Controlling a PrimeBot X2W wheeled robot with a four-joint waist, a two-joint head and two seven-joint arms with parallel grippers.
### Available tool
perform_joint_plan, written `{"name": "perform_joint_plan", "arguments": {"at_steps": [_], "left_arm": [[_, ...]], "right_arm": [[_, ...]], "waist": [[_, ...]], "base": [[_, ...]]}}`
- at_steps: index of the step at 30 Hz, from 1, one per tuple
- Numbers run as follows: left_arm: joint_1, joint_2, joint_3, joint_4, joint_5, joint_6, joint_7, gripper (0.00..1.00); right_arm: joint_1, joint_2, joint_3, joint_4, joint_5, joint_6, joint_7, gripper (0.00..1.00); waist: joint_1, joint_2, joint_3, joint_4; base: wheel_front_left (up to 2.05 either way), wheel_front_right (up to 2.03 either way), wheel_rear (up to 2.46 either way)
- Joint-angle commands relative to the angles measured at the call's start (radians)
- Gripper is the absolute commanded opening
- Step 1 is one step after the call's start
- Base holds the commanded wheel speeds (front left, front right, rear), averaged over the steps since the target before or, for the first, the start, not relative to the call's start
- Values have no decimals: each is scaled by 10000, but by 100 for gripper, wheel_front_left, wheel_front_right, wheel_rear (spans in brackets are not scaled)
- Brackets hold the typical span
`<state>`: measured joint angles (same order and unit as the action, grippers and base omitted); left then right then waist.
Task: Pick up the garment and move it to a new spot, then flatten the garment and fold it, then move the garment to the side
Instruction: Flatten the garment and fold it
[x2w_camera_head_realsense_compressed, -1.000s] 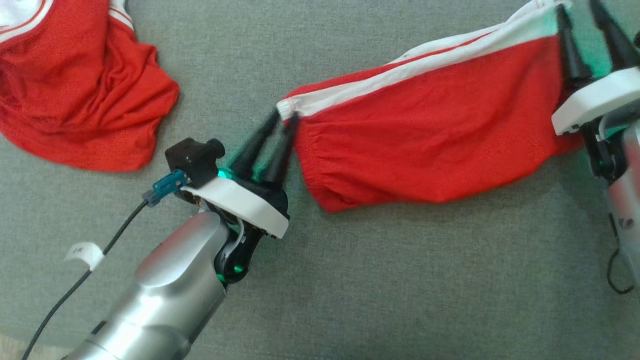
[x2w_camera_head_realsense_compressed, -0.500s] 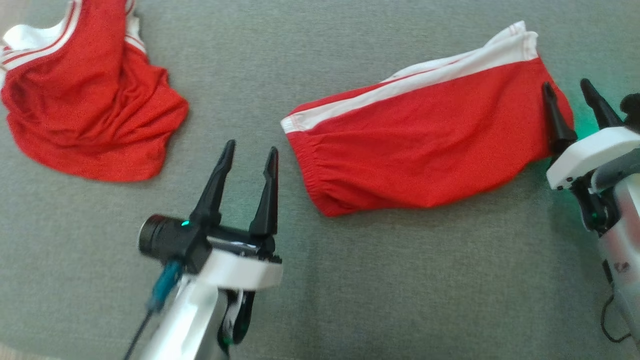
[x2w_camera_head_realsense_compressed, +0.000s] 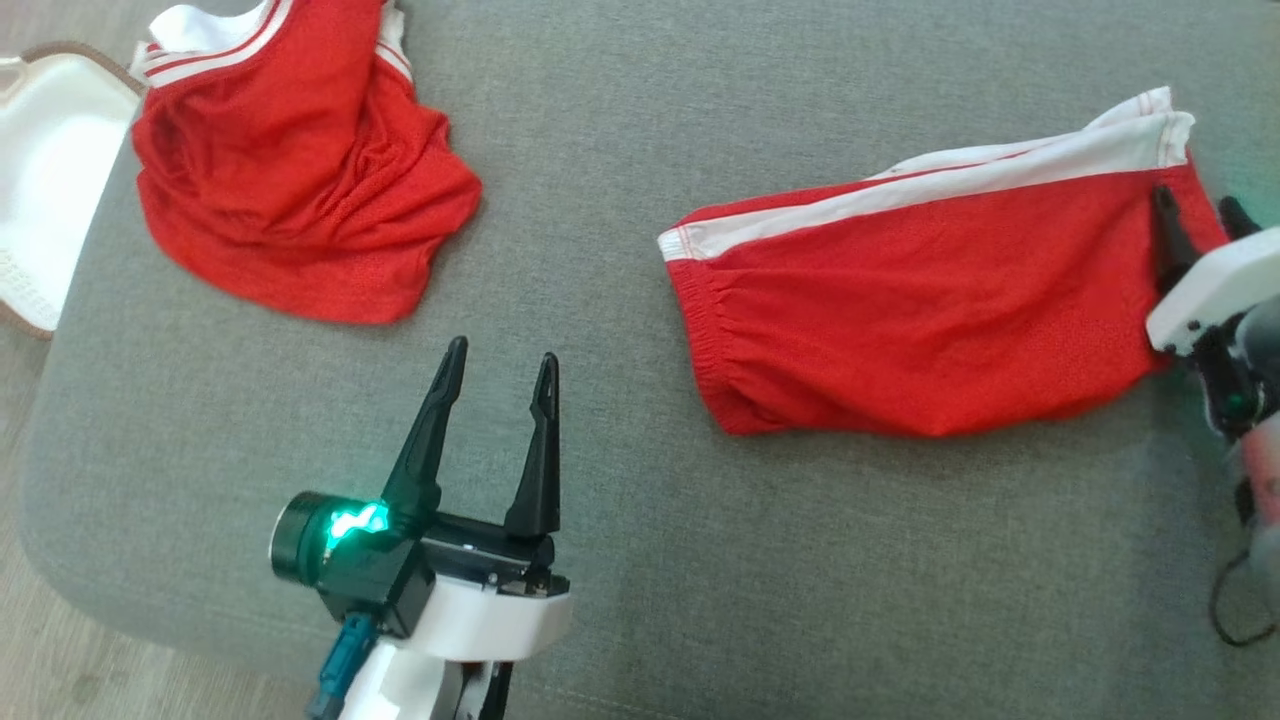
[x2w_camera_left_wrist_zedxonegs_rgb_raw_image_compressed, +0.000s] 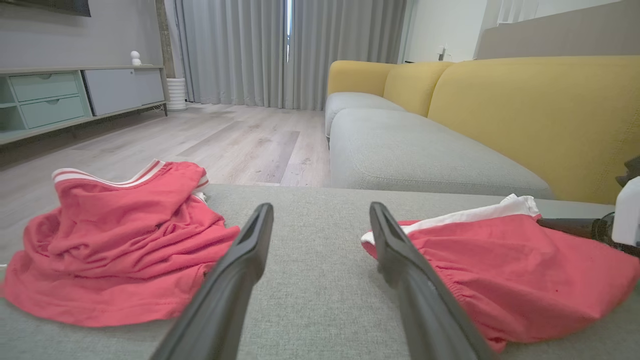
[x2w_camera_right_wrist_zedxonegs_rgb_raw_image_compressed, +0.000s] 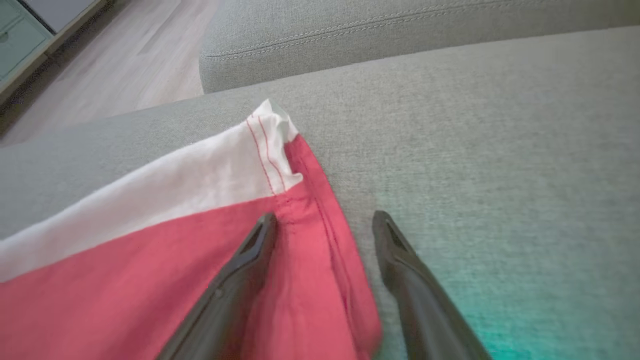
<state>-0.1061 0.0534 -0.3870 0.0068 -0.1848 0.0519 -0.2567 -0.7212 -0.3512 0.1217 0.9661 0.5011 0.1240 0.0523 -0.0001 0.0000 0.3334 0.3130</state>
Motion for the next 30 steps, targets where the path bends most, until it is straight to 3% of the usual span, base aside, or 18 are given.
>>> {"name": "perform_joint_plan", "arguments": {"at_steps": [1,2,9,22,30], "left_arm": [[-105,-23,384,-378,84,-1,-50,100],[-97,-25,400,-394,72,16,-50,100],[77,-29,564,-446,149,20,-51,100],[355,-31,745,-327,482,-584,-51,100],[486,-31,704,-160,452,-698,-51,100]], "right_arm": [[164,335,246,3,238,67,235,18],[185,427,313,-42,399,67,300,0],[314,198,621,-397,911,67,-97,0],[1047,-1950,106,-1327,352,67,-416,0],[1142,-1570,-578,-2372,189,67,-476,0]], "waist": [[1,0,-29,15],[1,0,-55,-19],[1,0,-412,-841],[1,0,-795,-2649],[1,0,-1029,-3075]], "base": [[0,0,0],[0,0,0],[0,0,0],[0,0,0],[0,0,0]]}}
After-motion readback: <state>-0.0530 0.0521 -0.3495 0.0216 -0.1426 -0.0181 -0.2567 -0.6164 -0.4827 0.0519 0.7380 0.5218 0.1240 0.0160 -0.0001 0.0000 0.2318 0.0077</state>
